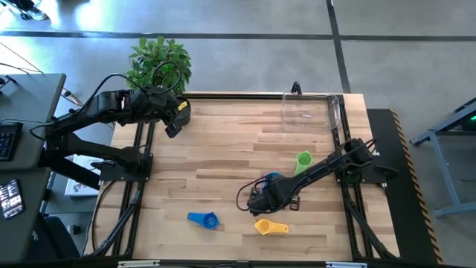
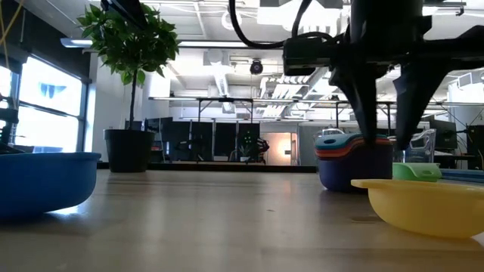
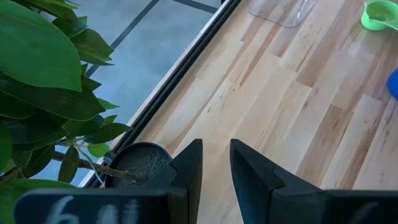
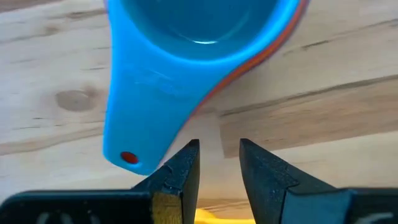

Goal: Nest measuring cups in basket
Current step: Stack the green measuring cup on top of the light blue measuring cup

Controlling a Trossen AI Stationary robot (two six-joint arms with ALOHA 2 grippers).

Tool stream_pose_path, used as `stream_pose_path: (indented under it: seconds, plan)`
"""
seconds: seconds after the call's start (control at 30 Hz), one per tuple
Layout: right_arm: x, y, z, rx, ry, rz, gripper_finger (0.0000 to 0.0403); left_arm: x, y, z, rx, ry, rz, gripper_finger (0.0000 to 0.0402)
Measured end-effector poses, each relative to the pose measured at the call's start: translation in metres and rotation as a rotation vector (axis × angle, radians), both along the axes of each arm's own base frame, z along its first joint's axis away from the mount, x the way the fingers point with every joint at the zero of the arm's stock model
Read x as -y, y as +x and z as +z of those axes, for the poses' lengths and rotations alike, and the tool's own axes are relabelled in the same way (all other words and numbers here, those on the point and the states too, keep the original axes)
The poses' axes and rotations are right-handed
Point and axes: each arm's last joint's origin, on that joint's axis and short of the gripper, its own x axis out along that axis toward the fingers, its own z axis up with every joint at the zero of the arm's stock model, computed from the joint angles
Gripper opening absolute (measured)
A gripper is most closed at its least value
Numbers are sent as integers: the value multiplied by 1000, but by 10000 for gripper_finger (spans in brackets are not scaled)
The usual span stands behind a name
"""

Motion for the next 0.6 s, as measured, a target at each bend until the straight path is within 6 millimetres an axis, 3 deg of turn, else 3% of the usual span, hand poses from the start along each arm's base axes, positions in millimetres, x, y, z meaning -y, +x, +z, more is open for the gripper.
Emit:
stream_pose_path:
  seconds: [0.2,0.6]
  plan:
    - [1,-6,18,-7,23,3,106,0,0,0,0,0,0,74]
    - [28,-38,60,-117,-190,10,106,0,2,2,-7,36,-39,74]
